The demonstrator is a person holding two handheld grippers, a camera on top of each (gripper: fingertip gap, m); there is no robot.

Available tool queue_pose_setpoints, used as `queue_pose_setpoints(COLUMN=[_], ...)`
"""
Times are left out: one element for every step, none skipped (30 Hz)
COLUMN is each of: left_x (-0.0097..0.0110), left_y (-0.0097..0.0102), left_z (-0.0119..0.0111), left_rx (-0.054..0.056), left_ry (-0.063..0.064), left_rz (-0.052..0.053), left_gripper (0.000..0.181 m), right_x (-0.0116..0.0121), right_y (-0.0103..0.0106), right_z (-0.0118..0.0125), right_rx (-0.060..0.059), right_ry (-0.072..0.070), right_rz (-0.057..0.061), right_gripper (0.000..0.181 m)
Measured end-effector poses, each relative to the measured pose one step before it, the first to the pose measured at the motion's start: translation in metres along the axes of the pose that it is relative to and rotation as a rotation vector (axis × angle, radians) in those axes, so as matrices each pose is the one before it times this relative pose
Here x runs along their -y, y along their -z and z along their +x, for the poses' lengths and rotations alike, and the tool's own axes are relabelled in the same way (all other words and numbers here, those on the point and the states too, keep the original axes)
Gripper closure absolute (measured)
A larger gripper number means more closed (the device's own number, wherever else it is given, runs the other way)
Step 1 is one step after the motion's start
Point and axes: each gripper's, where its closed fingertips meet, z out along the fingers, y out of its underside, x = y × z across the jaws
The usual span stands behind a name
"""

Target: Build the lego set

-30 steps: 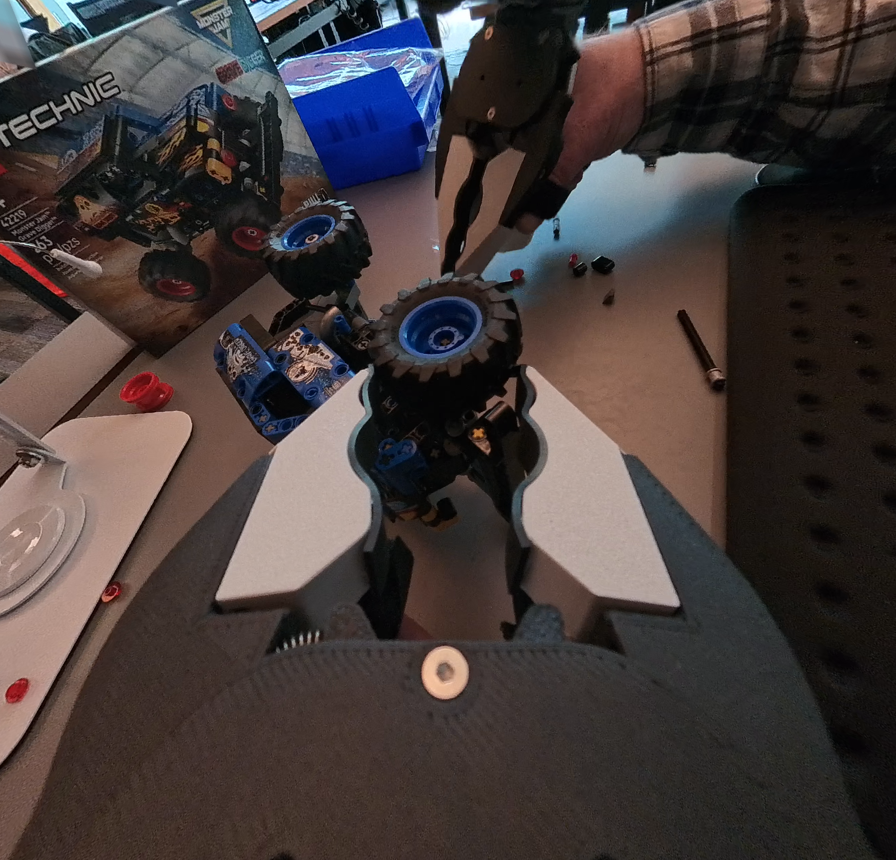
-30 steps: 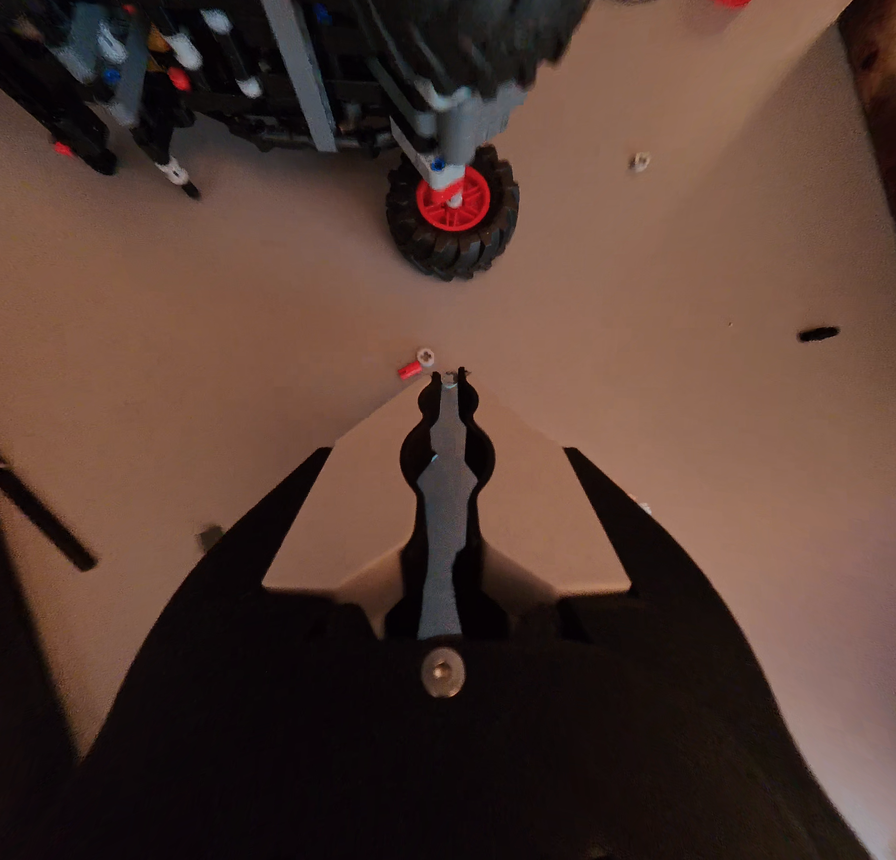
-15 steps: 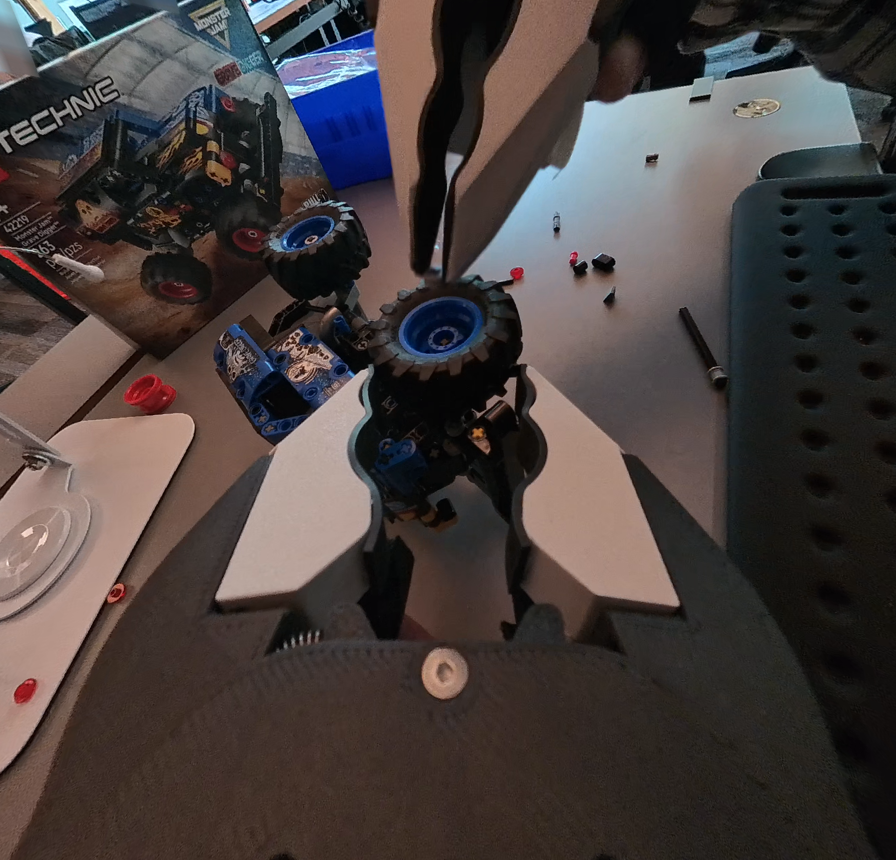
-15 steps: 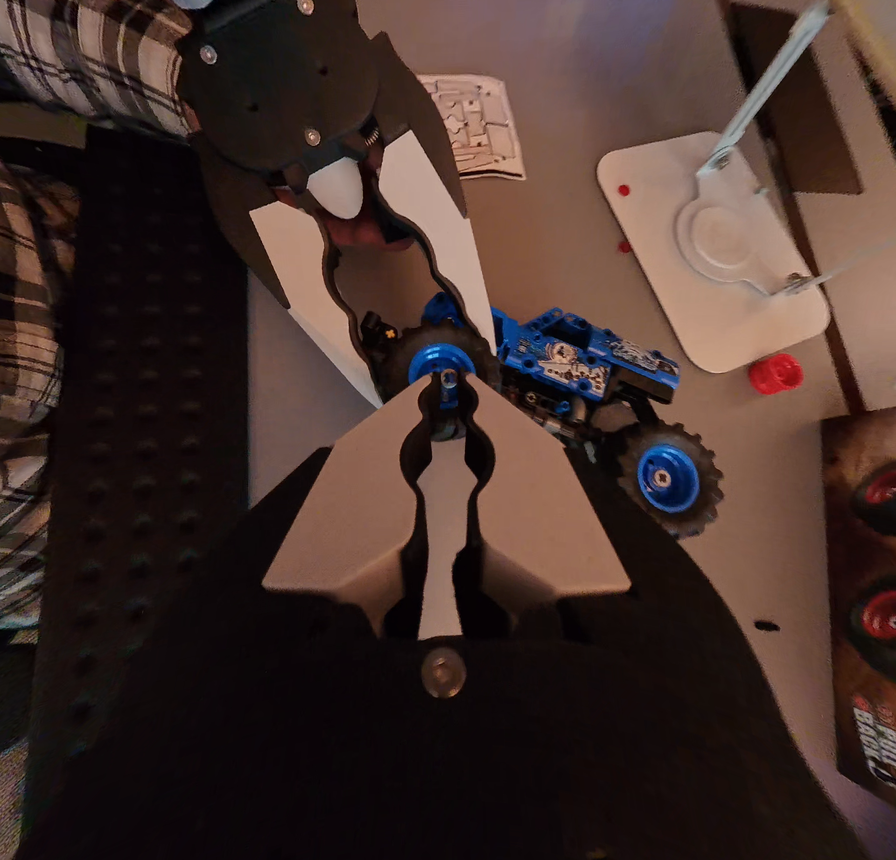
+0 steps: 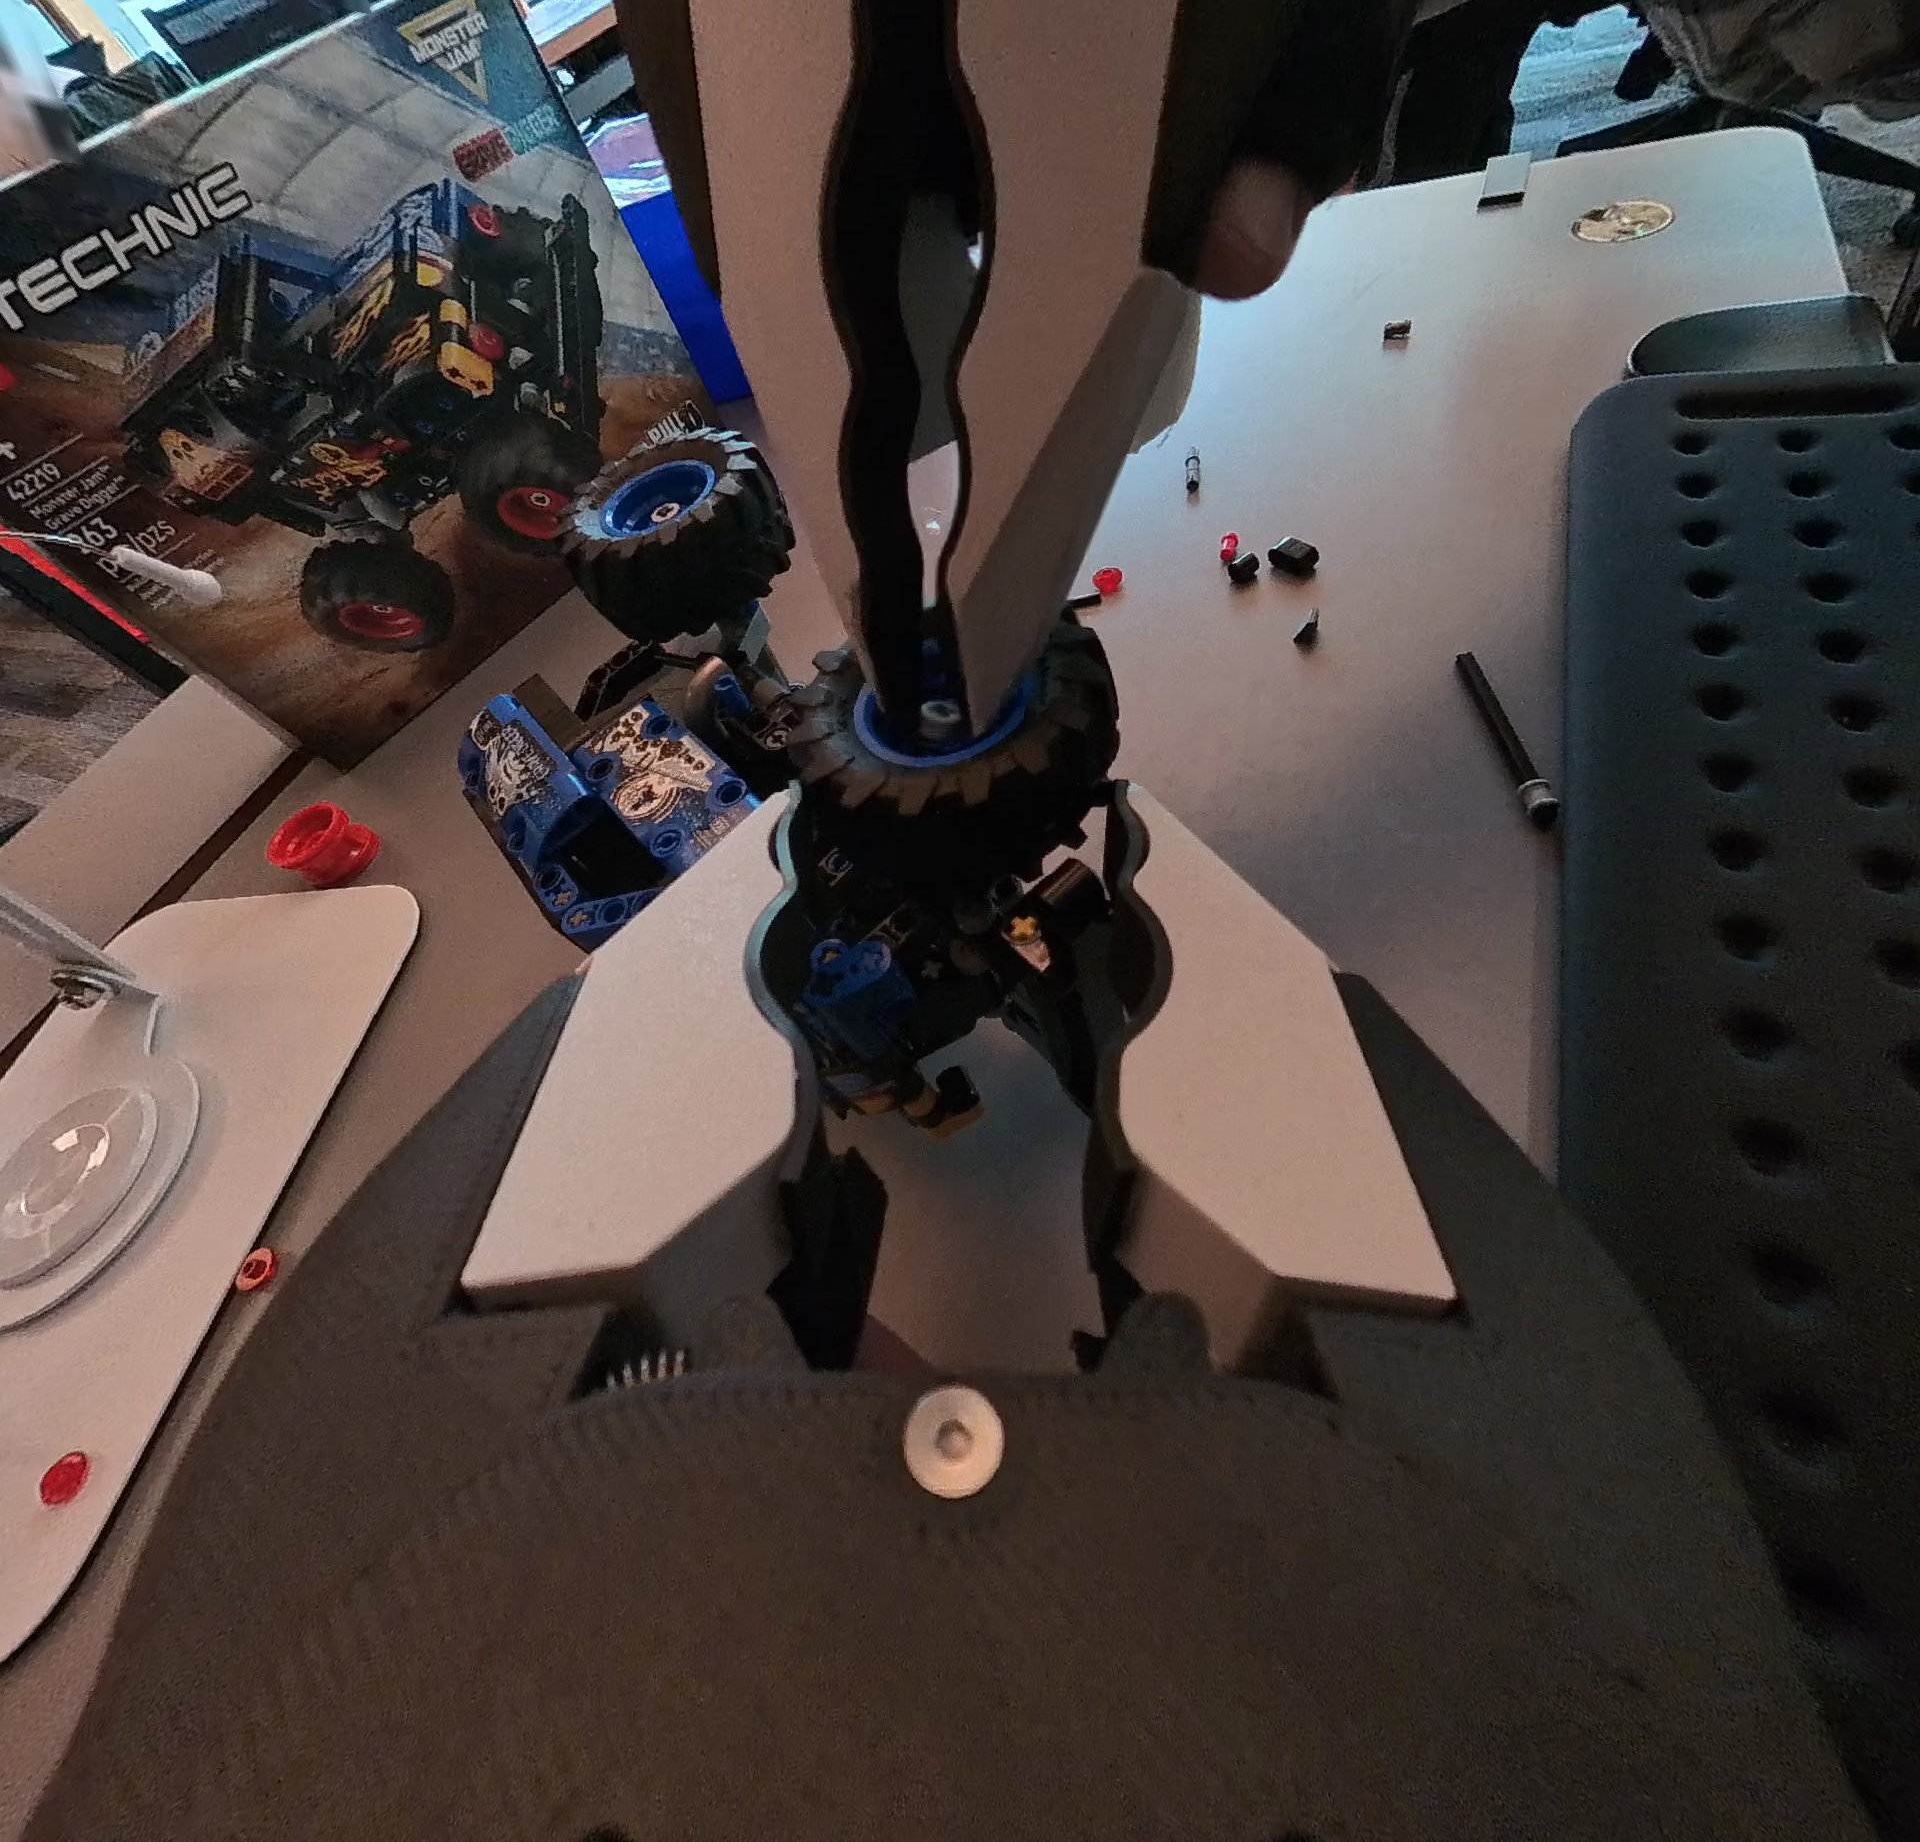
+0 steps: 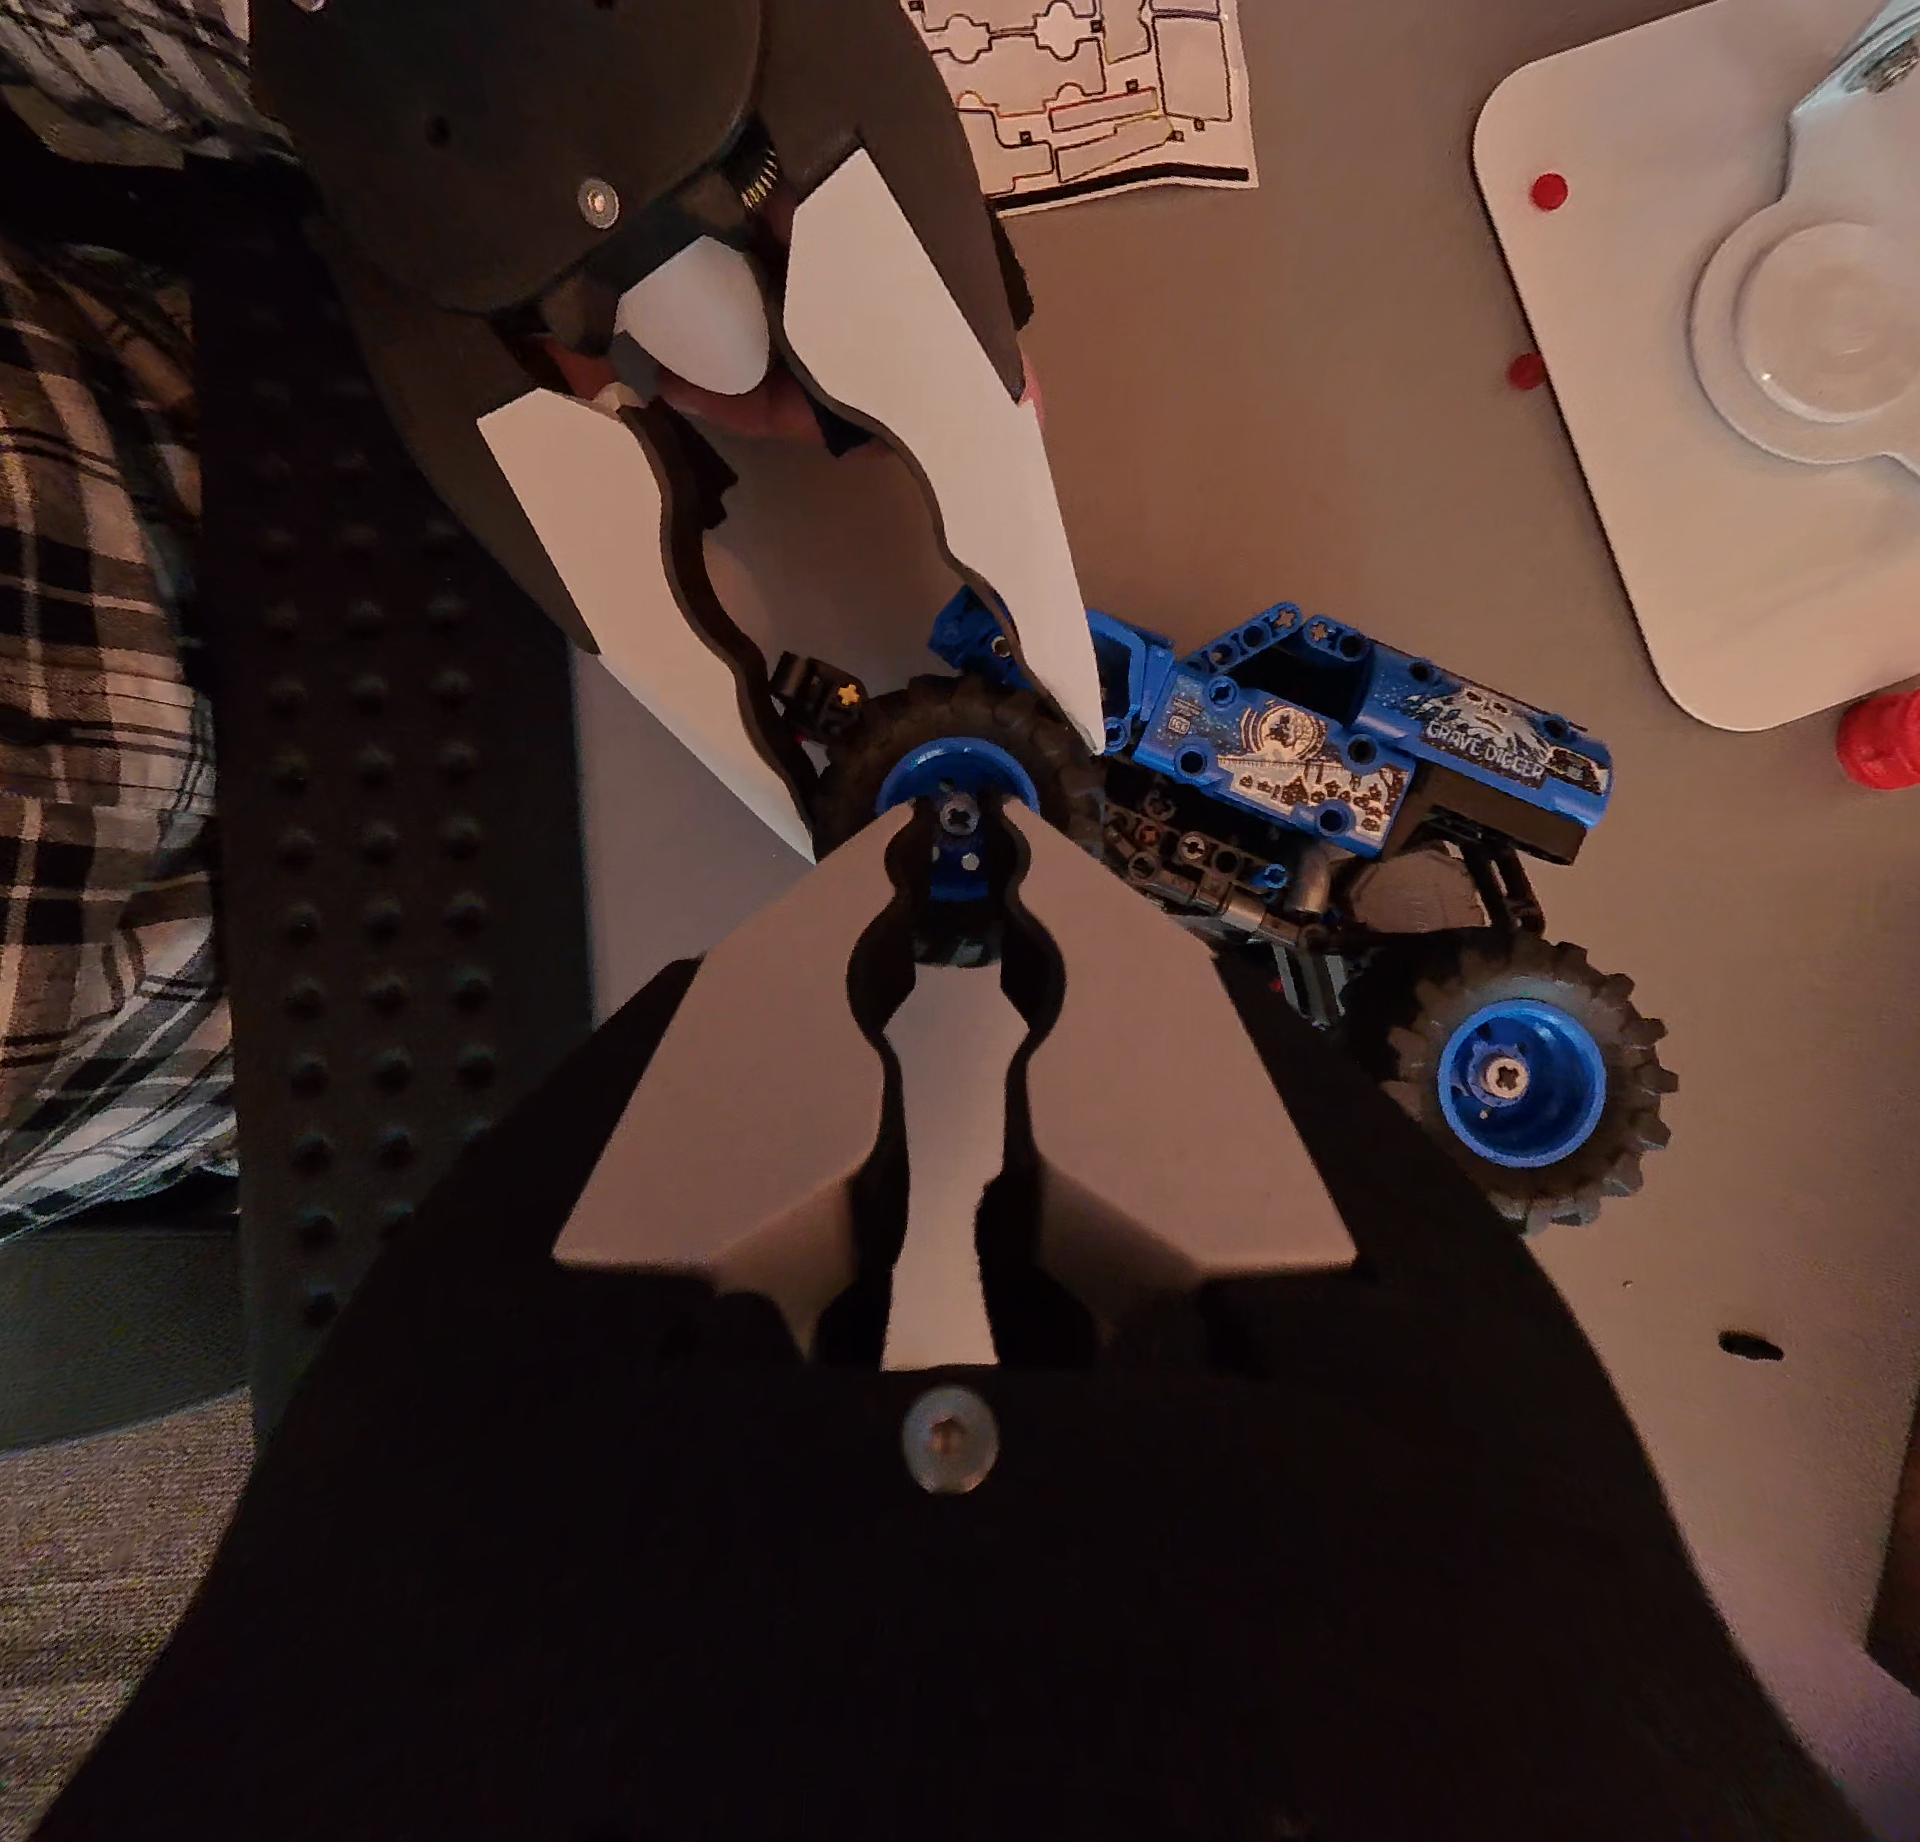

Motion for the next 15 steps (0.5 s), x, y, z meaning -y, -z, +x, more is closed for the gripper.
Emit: queue_pose_setpoints(left_x=[-0.00007,-0.00011,0.00007,-0.00004,0.00002,0.00002,0.00001,-0.00006,-0.00004,0.00004,-0.00003,0.00005,0.00013,-0.00005,0.00004], left_y=[0.00004,0.00006,0.00005,-0.00010,-0.00004,-0.00004,0.00000,0.00006,0.00005,-0.00002,-0.00010,-0.00006,-0.00013,-0.00006,0.00008], left_z=[-0.00003,-0.00017,0.00004,0.00013,0.00005,0.00006,0.00004,-0.00008,-0.00003,0.00000,0.00010,0.00008,0.00010,0.00008,0.00001], left_rx=[0.0001,0.0009,-0.0006,0.0000,0.0000,0.0000,-0.0002,0.0000,-0.0003,0.0001,0.0000,-0.0003,0.0000,0.0000,0.0003], left_ry=[-0.0001,-0.0005,-0.0002,0.0005,-0.0004,-0.0003,0.0002,0.0000,0.0001,0.0002,-0.0001,-0.0005,-0.0006,0.0007,0.0009], left_rz=[-0.0005,-0.0008,-0.0001,0.0001,-0.0001,-0.0001,0.0001,-0.0001,0.0001,0.0003,0.0001,0.0001,0.0003,0.0003,0.0007], left_gripper=[0.126,0.126,0.125,0.125,0.125,0.126,0.125,0.125,0.125,0.126,0.125,0.125,0.126,0.126,0.126], right_x=[-0.00033,0.00001,-0.00024,0.00005,0.00056,0.00036,0.00021,0.00014,0.00001,-0.00002,0.00045,0.00082,0.00046,-0.00026,-0.00060], right_y=[0.00044,0.00036,0.00013,0.00043,0.00067,0.00089,0.00112,0.00161,0.00196,0.00165,0.00080,-0.00016,-0.00101,-0.00112,-0.00054], right_z=[-0.00020,0.00008,0.00006,0.00038,0.00077,0.00050,0.00045,0.00101,0.00181,0.00223,0.00182,0.00143,0.00018,-0.00108,-0.00192], right_rx=[0.0029,-0.0008,-0.0013,-0.0042,-0.0062,-0.0026,-0.0027,-0.0055,-0.0071,-0.0069,-0.0034,-0.0012,0.0041,0.0082,0.0122], right_ry=[-0.0024,-0.0008,0.0015,0.0033,0.0020,-0.0014,-0.0008,-0.0018,-0.0056,-0.0093,-0.0151,-0.0217,-0.0222,-0.0149,-0.0089], right_rz=[-0.0009,0.0001,-0.0017,-0.0012,0.0026,0.0021,0.0022,0.0048,0.0065,0.0085,0.0117,0.0125,0.0105,0.0078,0.0056], right_gripper=[0.173,0.173,0.173,0.173,0.173,0.172,0.172,0.172,0.171,0.174,0.176,0.176,0.175,0.174,0.174])
